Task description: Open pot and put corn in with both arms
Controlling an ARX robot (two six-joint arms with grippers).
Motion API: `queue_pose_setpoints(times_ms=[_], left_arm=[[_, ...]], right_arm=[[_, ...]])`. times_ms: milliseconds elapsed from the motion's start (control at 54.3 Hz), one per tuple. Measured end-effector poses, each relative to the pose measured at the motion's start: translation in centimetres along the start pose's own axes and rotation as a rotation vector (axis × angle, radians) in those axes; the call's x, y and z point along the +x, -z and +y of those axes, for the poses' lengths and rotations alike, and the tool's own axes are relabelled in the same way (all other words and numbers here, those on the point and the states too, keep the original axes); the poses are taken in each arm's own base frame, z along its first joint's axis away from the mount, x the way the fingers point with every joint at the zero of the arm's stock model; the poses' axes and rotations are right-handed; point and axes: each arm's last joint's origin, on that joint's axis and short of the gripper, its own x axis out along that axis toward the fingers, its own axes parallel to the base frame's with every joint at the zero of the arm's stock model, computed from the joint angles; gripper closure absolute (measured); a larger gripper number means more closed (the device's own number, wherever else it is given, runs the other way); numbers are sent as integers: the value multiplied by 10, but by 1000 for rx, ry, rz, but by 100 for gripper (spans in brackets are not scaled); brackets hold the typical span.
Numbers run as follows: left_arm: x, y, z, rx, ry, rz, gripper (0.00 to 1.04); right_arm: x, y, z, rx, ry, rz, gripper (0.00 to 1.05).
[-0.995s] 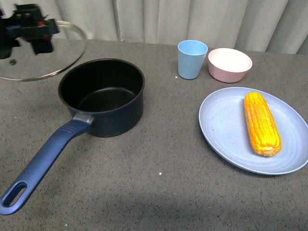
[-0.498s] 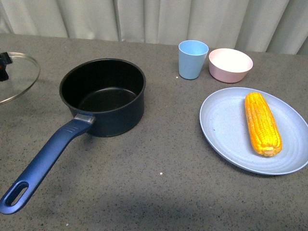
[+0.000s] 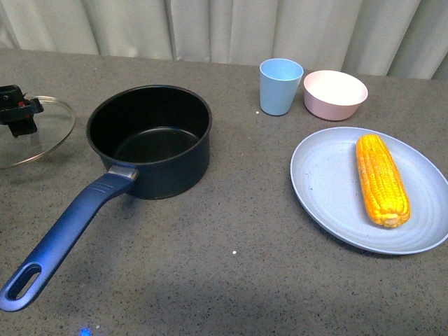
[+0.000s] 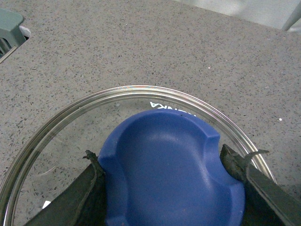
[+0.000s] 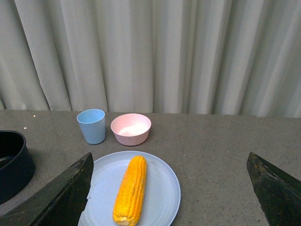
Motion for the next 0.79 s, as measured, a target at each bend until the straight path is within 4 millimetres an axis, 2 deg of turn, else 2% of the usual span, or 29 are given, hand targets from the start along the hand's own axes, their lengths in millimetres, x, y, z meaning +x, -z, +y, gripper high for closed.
queue_pose_setpoints(times_ms=[387, 719, 792], left_arm=[[11, 21, 1, 13, 3, 65, 47], [15, 22, 0, 22, 13, 88, 47], [15, 22, 0, 22, 14, 89, 36]], right_arm=[[0, 0, 0, 0, 0, 0, 9], [0, 0, 0, 0, 0, 0, 9], [0, 0, 0, 0, 0, 0, 9]])
